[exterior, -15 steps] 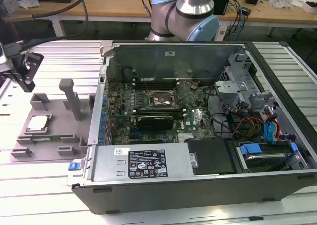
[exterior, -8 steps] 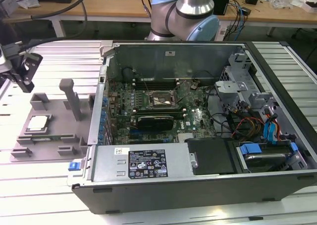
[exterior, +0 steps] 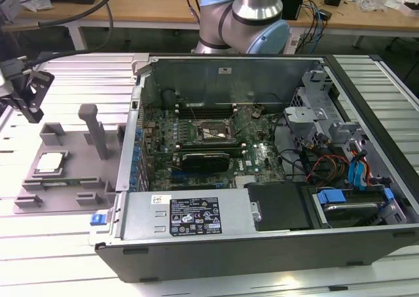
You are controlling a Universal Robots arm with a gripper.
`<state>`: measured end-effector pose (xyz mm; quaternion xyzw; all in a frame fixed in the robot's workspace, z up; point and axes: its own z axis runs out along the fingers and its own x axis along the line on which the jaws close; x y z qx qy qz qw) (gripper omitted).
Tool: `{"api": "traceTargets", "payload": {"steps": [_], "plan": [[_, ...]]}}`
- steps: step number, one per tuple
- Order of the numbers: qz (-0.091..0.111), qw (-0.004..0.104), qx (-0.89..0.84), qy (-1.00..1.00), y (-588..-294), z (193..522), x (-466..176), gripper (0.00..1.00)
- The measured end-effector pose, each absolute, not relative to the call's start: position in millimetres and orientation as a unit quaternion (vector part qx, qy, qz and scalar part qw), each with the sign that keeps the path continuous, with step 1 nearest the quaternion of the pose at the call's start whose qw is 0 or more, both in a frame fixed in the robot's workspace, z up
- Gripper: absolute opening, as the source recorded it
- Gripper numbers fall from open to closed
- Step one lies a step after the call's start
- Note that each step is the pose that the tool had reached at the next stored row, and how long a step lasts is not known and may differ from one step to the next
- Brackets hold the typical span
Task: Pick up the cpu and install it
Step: 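Pick up the cpu and move it towards the insertion slot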
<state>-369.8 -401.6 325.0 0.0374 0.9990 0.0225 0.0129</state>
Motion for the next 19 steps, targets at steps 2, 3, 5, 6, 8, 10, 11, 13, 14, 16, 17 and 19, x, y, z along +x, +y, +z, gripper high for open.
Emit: {"api": "traceTargets", "payload": {"steps": [2, 3, 5, 6, 8, 10, 11, 13, 14, 16, 17, 19], "plan": [[0.022, 0.013, 0.037, 0.999, -401.6, 324.4, -371.0, 0.11], [0.022, 0.013, 0.037, 0.999, -401.6, 324.0, -371.5, 0.11], [0.022, 0.013, 0.037, 0.999, -401.6, 322.4, -373.0, 0.11], [0.022, 0.013, 0.037, 0.999, -401.6, 321.6, -373.9, 0.11], [0.022, 0.013, 0.037, 0.999, -401.6, 320.9, -374.7, 0.11], [0.022, 0.013, 0.037, 0.999, -401.6, 319.9, -376.0, 0.11], [0.023, 0.013, 0.037, 0.999, -401.6, 318.7, -377.5, 0.11], [0.022, 0.013, 0.037, 0.999, -401.7, 317.4, -378.6, 0.11], [0.022, 0.013, 0.037, 0.999, -401.6, 316.9, -378.7, 0.11], [0.022, 0.013, 0.037, 0.999, -401.6, 316.3, -379.0, 0.11], [0.022, 0.013, 0.037, 0.999, -401.6, 315.6, -379.2, 0.11], [0.022, 0.013, 0.037, 0.999, -401.6, 315.0, -379.3, 0.11]]}}
